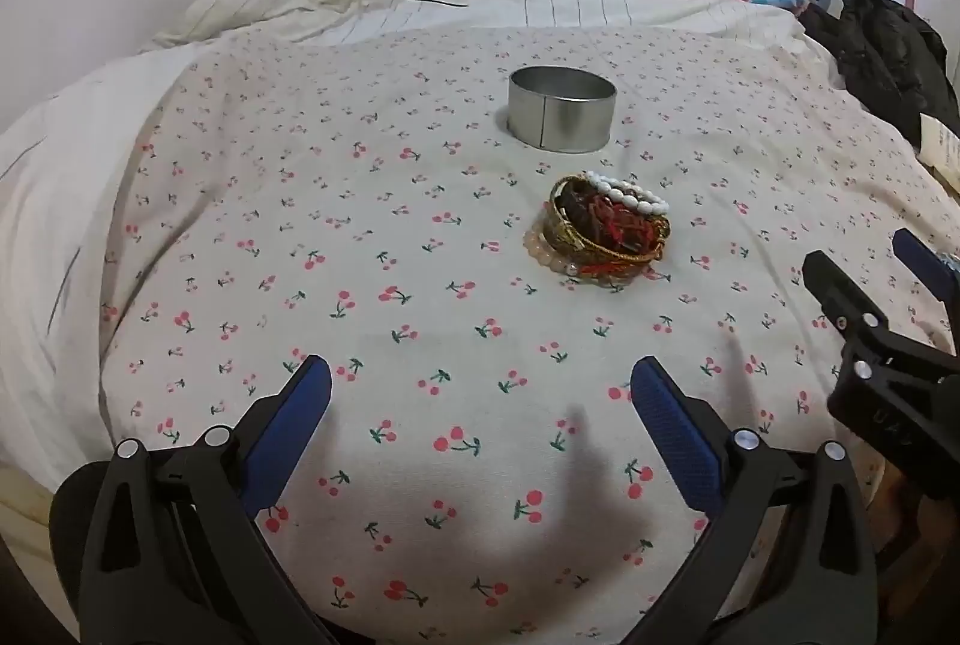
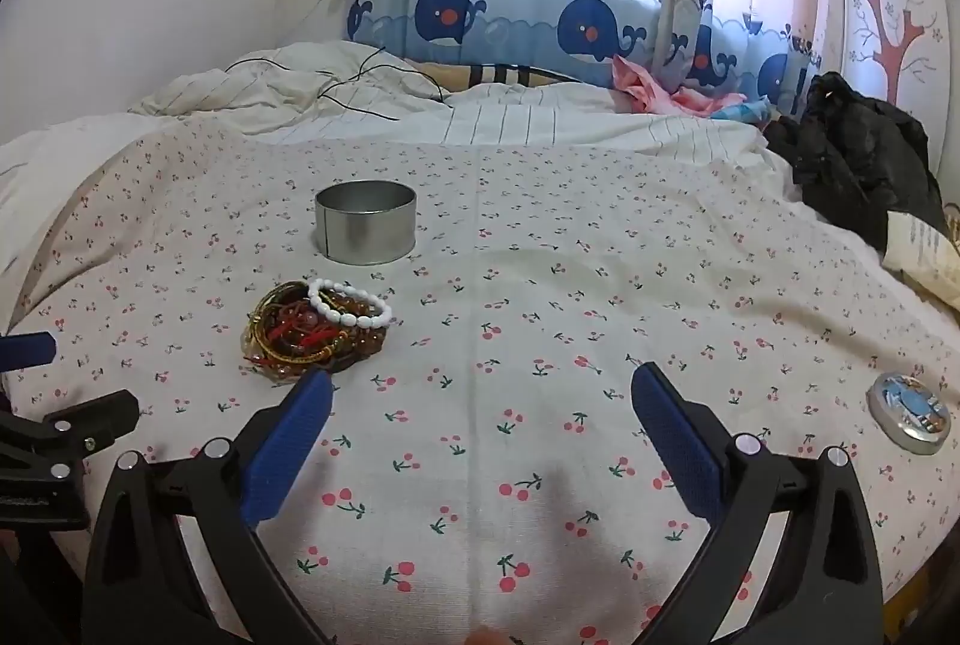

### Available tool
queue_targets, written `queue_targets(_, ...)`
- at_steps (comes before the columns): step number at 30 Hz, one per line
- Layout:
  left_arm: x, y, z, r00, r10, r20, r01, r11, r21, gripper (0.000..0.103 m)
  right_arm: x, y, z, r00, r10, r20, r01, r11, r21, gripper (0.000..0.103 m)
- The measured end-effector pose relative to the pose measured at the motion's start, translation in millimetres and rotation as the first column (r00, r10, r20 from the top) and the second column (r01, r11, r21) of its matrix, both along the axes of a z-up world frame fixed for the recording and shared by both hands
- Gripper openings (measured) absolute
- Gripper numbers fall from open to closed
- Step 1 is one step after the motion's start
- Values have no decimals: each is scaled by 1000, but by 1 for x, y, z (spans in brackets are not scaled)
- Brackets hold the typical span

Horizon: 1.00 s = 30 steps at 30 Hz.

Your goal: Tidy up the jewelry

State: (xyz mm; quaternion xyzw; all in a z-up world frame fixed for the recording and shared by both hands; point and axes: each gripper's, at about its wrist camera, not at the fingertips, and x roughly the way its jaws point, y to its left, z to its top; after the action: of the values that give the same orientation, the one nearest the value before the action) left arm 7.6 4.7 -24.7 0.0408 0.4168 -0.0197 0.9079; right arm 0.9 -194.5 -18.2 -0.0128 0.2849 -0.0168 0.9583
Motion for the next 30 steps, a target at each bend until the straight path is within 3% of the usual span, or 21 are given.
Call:
queue_targets(10,3,5,1,1000,14,10,-13,998,-64,97,4,-9,-1,999,-6,-41,9,998,70,96)
queue_targets(16,9,-1,5,998,30,58,-29,1000,-9,97,7,-12,-3,999,-18,-50,21,998,64,96)
queue_targets(30,32,-1,-8,998,50,40,-53,997,59,97,24,-5,-20,994,-12,-113,16,999,37,96)
